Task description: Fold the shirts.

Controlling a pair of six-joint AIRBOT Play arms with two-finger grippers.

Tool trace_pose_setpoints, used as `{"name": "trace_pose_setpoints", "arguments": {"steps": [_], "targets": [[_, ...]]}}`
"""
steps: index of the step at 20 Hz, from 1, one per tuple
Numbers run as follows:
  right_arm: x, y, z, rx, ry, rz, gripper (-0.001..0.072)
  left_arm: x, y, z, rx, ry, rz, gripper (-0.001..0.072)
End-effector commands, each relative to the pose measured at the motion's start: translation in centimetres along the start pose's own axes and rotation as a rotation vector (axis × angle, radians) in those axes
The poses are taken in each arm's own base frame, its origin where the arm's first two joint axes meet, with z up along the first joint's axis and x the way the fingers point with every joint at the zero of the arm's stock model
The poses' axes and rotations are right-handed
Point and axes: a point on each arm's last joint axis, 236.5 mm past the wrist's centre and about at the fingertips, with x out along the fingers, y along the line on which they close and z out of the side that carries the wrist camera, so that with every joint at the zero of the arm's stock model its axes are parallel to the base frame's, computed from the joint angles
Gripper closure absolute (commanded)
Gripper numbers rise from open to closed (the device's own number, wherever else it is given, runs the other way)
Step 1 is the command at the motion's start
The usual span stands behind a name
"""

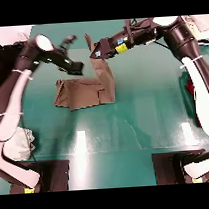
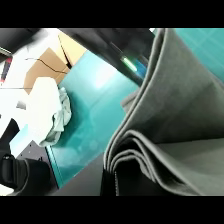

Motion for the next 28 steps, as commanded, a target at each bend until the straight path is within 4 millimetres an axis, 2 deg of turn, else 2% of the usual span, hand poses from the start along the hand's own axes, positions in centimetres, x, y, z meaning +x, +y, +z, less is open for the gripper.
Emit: {"name": "trace_pose_setpoints", "arguments": {"steps": [1,3,5,8,10,11,12,13,14,16,19,21,24,26,28], "targets": [[2.3,0.8,0.5,-0.023,-0.004,0.022,0.0694,-9.6,5.4,0.3,-0.006,-0.104,0.176,0.0677],[4.9,1.1,0.1,-0.029,0.010,0.042,0.0694,-13.9,7.0,-0.3,-0.034,-0.152,0.221,0.0677],[8.1,0.0,-0.7,0.004,0.007,0.037,0.0694,-17.0,8.1,-0.9,-0.065,-0.192,0.252,0.0677],[13.4,-1.5,-2.1,-0.040,-0.011,0.020,0.0691,-19.4,9.1,-1.4,-0.092,-0.224,0.277,0.0677],[17.4,-1.3,-2.4,-0.078,-0.035,0.025,0.0680,-19.4,9.0,-1.8,-0.095,-0.209,0.273,0.0677],[19.1,-1.3,-2.1,-0.076,-0.073,0.022,0.0550,-19.3,8.8,-1.9,-0.095,-0.202,0.265,0.0677],[20.4,-1.2,-1.8,-0.060,-0.117,0.021,0.0346,-19.2,8.4,-2.1,-0.096,-0.196,0.251,0.0677],[21.1,-0.7,-1.6,-0.027,-0.148,0.038,0.0199,-19.1,8.3,-2.1,-0.096,-0.194,0.244,0.0677],[21.2,-0.2,-1.7,-0.021,-0.153,0.047,0.0150,-19.1,8.3,-2.1,-0.096,-0.192,0.244,0.0677],[19.3,-0.1,-2.5,-0.023,-0.111,0.042,0.0151,-19.1,8.2,-2.2,-0.096,-0.188,0.242,0.0677],[13.9,-1.6,-4.1,0.013,0.000,0.044,0.0158,-18.9,8.1,-2.8,-0.099,-0.161,0.236,0.0677],[9.7,-5.3,-6.6,0.039,0.098,-0.042,0.0158,-18.9,8.0,-3.1,-0.100,-0.151,0.232,0.0677],[3.1,-12.3,-11.0,0.142,0.199,-0.215,0.0158,-18.7,7.9,-3.2,-0.101,-0.144,0.227,0.0677],[-0.3,-16.2,-12.7,0.288,0.169,-0.281,0.0156,-18.7,7.9,-3.2,-0.101,-0.144,0.228,0.0677],[-2.1,-19.1,-14.3,0.408,0.143,-0.307,0.0146,-18.7,7.9,-3.2,-0.101,-0.144,0.228,0.0677]]}}
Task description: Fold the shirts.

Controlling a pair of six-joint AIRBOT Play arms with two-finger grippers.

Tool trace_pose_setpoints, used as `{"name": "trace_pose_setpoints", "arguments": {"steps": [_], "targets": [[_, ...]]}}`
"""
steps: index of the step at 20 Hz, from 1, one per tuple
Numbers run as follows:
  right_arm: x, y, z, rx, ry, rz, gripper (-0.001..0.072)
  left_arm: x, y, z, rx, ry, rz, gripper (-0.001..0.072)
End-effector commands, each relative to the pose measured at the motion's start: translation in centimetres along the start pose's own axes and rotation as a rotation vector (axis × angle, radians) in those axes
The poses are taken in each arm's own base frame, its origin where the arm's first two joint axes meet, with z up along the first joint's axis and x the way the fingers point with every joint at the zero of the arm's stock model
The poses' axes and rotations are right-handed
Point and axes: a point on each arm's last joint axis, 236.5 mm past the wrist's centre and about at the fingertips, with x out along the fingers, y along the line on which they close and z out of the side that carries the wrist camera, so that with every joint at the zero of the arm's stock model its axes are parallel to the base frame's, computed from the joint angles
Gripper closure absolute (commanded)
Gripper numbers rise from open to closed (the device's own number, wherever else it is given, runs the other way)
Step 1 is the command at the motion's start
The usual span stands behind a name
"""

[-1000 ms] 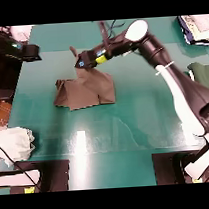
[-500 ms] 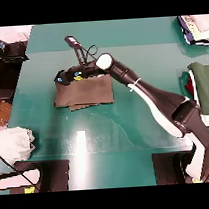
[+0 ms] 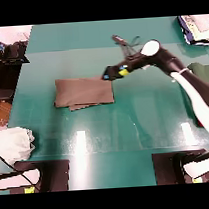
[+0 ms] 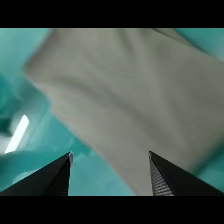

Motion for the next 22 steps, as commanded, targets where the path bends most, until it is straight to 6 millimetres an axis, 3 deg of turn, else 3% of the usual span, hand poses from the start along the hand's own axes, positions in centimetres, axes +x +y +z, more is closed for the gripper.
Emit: {"name": "trace_pose_setpoints", "arguments": {"steps": [1,2,7,11,14,17,19,22], "targets": [[-2.0,-6.4,-3.1,0.225,0.013,-0.036,0.0067,0.0,0.0,0.0,0.000,0.003,-0.002,0.0677],[-1.5,-6.8,-3.3,0.282,0.004,-0.003,0.0014,0.0,0.0,0.0,0.000,0.003,-0.002,0.0677],[4.2,-6.7,-4.2,0.415,0.065,0.116,0.0014,0.0,0.0,0.1,0.000,-0.004,-0.001,0.0676],[9.5,-3.8,-3.2,0.392,0.101,0.205,0.0018,0.0,0.0,-0.1,0.008,0.003,-0.002,0.0677],[12.6,-1.5,-2.1,0.351,0.103,0.242,0.0070,0.0,0.0,-0.1,0.008,0.004,-0.003,0.0677],[14.2,-0.1,-0.4,0.301,0.054,0.235,0.0346,0.0,-0.1,-0.1,0.008,0.007,-0.003,0.0677],[14.3,0.6,0.8,0.236,0.008,0.231,0.0693,0.0,-0.1,-0.2,0.008,0.008,-0.003,0.0676],[12.9,1.5,2.1,0.166,-0.017,0.242,0.0693,0.0,-0.1,-0.3,0.008,0.015,-0.004,0.0677]]}}
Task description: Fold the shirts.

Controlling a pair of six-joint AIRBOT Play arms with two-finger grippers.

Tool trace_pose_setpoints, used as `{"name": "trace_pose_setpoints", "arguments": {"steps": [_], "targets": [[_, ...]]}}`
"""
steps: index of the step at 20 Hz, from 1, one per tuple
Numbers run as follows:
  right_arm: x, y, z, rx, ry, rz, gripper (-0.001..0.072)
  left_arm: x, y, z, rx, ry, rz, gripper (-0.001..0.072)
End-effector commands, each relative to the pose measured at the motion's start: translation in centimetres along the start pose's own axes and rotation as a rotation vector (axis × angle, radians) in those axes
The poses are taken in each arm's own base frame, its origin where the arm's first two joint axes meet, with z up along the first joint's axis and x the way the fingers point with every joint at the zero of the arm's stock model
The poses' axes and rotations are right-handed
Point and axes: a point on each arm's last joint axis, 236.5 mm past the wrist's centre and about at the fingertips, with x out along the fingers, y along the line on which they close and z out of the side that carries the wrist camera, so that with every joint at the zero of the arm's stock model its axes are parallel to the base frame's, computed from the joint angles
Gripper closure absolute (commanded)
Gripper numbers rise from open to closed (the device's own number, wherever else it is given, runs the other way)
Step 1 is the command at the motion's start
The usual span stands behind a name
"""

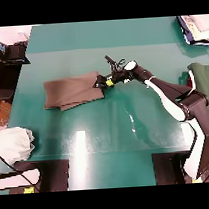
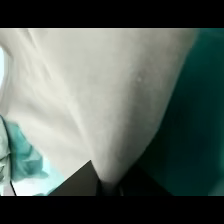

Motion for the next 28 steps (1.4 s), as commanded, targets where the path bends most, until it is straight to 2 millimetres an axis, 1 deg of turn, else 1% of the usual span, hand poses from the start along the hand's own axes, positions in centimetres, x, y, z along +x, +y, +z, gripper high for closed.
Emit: {"name": "trace_pose_setpoints", "arguments": {"steps": [1,2,3,4,6,8,11,13,15,17,18,19,20,22,23,26,28], "targets": [[-1.5,2.2,1.7,-0.078,-0.044,0.017,0.0693,0.0,-0.2,-0.2,0.001,0.007,-0.007,0.0677],[-3.2,2.4,2.3,-0.091,-0.068,0.002,0.0693,0.0,-0.2,-0.3,0.001,0.012,-0.007,0.0677],[-5.5,2.3,2.9,-0.110,-0.097,-0.029,0.0693,0.0,-0.2,-0.3,0.001,0.015,-0.008,0.0677],[-7.9,1.7,3.3,-0.124,-0.124,-0.070,0.0693,0.0,-0.2,-0.4,0.000,0.016,-0.008,0.0677],[-13.9,0.2,4.0,-0.114,-0.197,-0.142,0.0693,0.0,-0.2,-0.3,0.000,0.015,-0.009,0.0676],[-20.8,-1.8,4.7,-0.077,-0.301,-0.202,0.0693,0.0,-0.7,-0.2,-0.001,0.009,-0.029,0.0677],[-31.8,-5.7,5.6,-0.010,-0.494,-0.318,0.0694,-0.1,-2.4,0.3,-0.005,-0.012,-0.100,0.0677],[-38.9,-7.8,5.5,0.036,-0.626,-0.386,0.0694,-0.3,-3.5,0.8,-0.012,-0.034,-0.148,0.0677],[-45.2,-10.0,4.8,0.080,-0.734,-0.457,0.0694,-0.4,-4.4,1.0,-0.016,-0.040,-0.185,0.0677],[-50.5,-12.2,3.9,0.136,-0.833,-0.510,0.0693,-0.5,-4.9,1.0,-0.017,-0.041,-0.208,0.0677],[-52.7,-13.1,3.4,0.159,-0.872,-0.531,0.0694,-0.6,-5.1,1.0,-0.017,-0.041,-0.218,0.0677],[-54.9,-14.1,2.8,0.183,-0.915,-0.555,0.0694,-0.6,-5.4,1.0,-0.016,-0.042,-0.228,0.0677],[-56.5,-14.9,2.4,0.202,-0.950,-0.574,0.0694,-0.6,-5.8,0.9,-0.010,-0.034,-0.234,0.0677],[-59.0,-16.0,1.8,0.226,-1.010,-0.610,0.0694,-0.3,-6.5,0.6,0.002,-0.021,-0.244,0.0677],[-59.7,-16.3,1.6,0.232,-1.027,-0.619,0.0694,-0.1,-7.0,0.5,0.013,-0.014,-0.251,0.0677],[-60.4,-16.5,1.8,0.209,-1.044,-0.648,0.0694,0.2,-8.9,0.4,0.052,-0.008,-0.269,0.0677],[-60.6,-16.4,2.2,0.197,-1.059,-0.658,0.0693,0.3,-9.7,0.4,0.070,-0.006,-0.276,0.0677]]}}
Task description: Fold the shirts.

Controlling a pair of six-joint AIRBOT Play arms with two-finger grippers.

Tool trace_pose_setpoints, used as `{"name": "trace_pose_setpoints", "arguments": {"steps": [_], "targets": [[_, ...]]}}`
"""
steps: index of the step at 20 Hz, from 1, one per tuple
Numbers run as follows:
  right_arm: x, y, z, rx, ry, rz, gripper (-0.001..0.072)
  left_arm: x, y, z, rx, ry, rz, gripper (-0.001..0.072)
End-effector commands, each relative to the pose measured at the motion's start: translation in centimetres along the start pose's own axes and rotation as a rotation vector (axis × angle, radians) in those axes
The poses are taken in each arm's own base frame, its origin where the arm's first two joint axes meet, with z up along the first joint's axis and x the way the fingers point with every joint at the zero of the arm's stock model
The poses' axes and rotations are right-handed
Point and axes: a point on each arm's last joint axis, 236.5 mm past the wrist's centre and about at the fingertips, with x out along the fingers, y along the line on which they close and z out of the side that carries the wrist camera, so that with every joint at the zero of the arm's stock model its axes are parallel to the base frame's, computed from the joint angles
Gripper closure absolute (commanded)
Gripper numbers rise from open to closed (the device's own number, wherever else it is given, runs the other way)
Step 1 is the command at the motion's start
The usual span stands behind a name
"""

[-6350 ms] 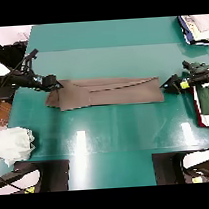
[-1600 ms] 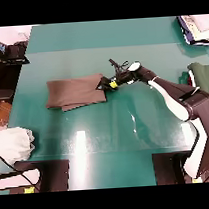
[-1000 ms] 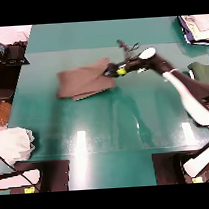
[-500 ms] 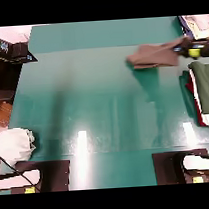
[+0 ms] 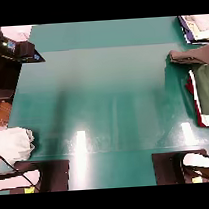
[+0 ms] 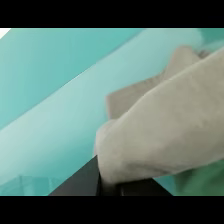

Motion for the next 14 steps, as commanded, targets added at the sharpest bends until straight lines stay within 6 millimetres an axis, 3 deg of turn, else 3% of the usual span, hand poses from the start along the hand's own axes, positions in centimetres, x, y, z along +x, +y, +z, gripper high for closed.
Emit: {"name": "trace_pose_setpoints", "arguments": {"steps": [1,3,10,14], "targets": [[-0.4,-1.0,1.5,-0.010,-0.057,-0.029,0.0694,0.6,-1.4,-0.1,0.035,0.009,-0.017,0.0677],[-0.8,-0.4,2.3,-0.047,-0.071,-0.022,0.0693,0.7,-1.5,-0.1,0.040,0.012,-0.016,0.0677],[-5.8,5.5,9.9,-0.232,-0.224,0.035,0.0694,0.7,-1.5,-0.3,0.040,0.020,-0.017,0.0677],[-8.5,6.9,10.2,-0.279,-0.181,0.064,0.0694,0.7,-1.5,-0.3,0.040,0.019,-0.017,0.0676]]}}
